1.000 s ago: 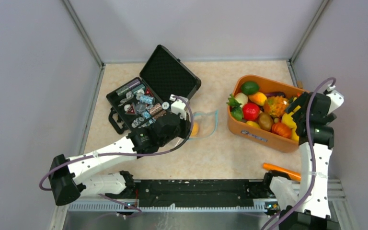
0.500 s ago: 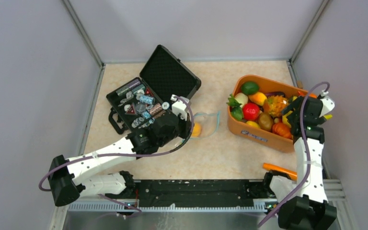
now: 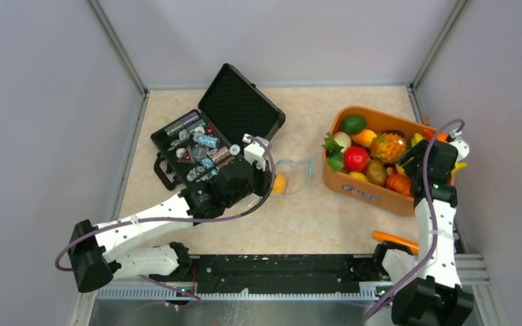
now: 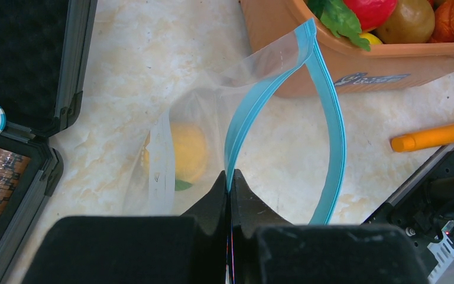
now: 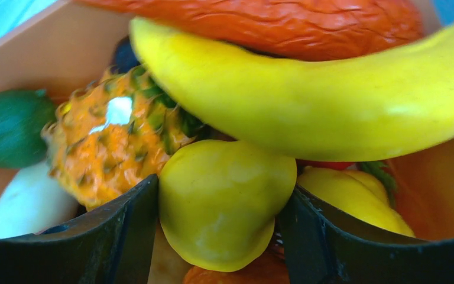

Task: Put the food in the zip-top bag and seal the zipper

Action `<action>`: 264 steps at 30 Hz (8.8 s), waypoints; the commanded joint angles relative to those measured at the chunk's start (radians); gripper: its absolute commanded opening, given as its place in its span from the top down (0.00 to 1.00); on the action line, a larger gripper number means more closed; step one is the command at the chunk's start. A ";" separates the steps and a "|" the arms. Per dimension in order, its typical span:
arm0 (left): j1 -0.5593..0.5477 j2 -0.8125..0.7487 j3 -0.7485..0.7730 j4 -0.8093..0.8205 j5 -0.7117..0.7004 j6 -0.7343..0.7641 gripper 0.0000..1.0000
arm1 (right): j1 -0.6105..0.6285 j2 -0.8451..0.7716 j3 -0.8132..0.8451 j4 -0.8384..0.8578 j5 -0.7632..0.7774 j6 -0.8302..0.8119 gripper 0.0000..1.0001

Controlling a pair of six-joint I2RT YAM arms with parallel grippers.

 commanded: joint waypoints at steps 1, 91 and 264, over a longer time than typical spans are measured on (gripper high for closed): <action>0.002 -0.005 -0.002 0.036 0.003 -0.001 1.00 | 0.007 -0.067 0.044 0.014 -0.244 -0.014 0.77; 0.008 0.027 0.120 -0.111 -0.088 -0.177 1.00 | 1.107 0.069 0.097 0.128 0.076 0.168 0.52; 0.100 -0.052 0.150 -0.225 0.115 0.070 1.00 | 0.504 0.322 0.288 -0.368 0.131 -0.435 0.34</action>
